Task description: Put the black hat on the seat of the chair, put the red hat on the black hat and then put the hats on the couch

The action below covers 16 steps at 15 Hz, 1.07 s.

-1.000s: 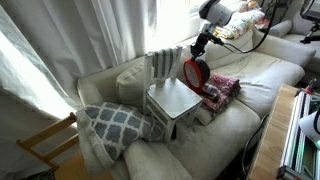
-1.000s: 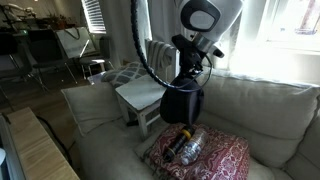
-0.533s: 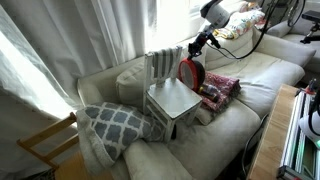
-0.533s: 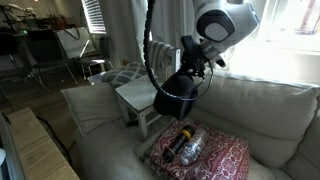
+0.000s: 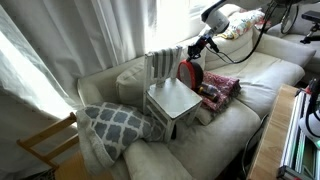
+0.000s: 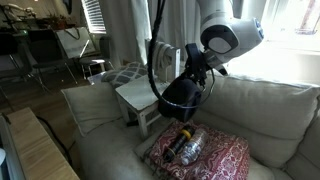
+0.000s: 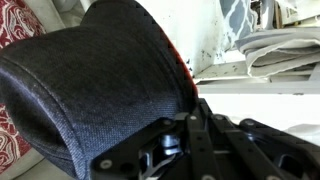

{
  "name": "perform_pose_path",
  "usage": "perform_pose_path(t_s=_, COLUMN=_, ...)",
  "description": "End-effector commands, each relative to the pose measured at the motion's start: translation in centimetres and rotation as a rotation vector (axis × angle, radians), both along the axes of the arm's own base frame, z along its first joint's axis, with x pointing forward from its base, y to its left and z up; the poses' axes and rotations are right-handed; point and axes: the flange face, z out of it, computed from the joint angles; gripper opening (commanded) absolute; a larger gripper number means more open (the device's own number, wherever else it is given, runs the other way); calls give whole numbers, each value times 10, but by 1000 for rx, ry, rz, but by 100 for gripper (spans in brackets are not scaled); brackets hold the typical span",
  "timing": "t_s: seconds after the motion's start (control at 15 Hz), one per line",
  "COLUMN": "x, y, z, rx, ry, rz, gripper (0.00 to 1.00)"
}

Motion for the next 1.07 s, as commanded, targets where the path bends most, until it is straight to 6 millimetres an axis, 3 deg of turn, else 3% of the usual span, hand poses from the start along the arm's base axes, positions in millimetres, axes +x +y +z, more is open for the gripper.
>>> perform_pose_path(t_s=0.0, x=-1, y=-4, z=-20, rx=96, ry=16, rz=4, gripper=1)
perform_pose_path(t_s=0.4, x=-15, y=-23, z=-64, rx=295, ry=16, rz=-15, gripper=1)
perform_pose_path(t_s=0.73, x=-17, y=-63, z=-82, rx=198, ry=-22, rz=-32, gripper=1)
perform_pose_path(t_s=1.0, x=-17, y=-88, z=-84, rx=75, ry=-44, rz=-1, gripper=1)
